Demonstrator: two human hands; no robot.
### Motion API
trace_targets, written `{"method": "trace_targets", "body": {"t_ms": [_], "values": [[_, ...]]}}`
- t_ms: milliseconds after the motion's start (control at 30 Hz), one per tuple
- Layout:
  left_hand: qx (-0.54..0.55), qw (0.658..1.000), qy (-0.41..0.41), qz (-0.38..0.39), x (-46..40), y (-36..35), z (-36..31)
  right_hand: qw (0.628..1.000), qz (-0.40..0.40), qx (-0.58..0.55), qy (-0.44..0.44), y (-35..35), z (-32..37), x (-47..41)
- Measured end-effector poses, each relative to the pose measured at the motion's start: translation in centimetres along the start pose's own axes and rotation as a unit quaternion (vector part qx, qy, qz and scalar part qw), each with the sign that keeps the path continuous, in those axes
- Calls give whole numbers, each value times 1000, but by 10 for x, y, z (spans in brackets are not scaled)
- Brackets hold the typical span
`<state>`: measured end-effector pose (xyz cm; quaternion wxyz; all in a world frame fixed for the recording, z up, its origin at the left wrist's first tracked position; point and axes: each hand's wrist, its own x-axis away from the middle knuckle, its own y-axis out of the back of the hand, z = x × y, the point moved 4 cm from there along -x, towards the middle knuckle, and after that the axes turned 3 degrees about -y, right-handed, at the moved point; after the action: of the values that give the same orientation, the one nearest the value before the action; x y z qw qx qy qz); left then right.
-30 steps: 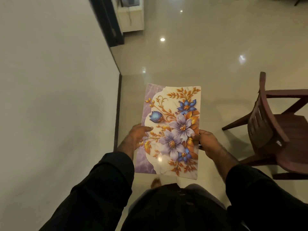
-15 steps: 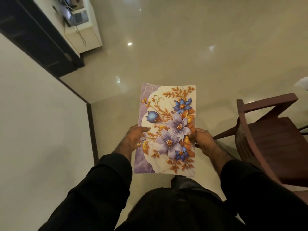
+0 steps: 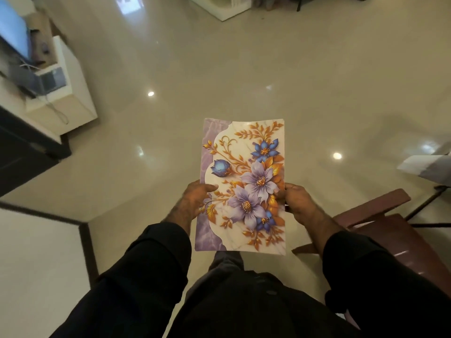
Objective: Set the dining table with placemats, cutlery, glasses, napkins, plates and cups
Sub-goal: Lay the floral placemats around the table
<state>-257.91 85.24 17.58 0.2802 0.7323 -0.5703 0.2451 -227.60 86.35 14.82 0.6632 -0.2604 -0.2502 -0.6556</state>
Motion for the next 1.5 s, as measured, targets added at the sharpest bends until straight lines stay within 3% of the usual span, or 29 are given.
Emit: {"method": "trace_targets", "body": {"t_ms": [267,433,800,1067,1200,1333,1500], "values": [[-149,982,-49,108,-185,-109,-152,983,-119,-133,-38,59,82,-142],[-205,959,-76,179,-261,-204,-234,958,-178,-223,-35,110,122,-185],[-260,915,-110,289,-328,-479,-329,890,-297,-344,-18,317,158,-274],[-293,895,-144,304,-338,-665,-407,881,-371,-293,26,472,239,-305],[-297,878,-141,347,-330,-765,-429,885,-354,-301,38,538,261,-303],[-318,829,-109,448,-325,-869,-437,847,-425,-319,13,592,264,-298],[-367,696,-63,614,-325,-1000,-440,778,-512,-364,3,662,262,-295]]}}
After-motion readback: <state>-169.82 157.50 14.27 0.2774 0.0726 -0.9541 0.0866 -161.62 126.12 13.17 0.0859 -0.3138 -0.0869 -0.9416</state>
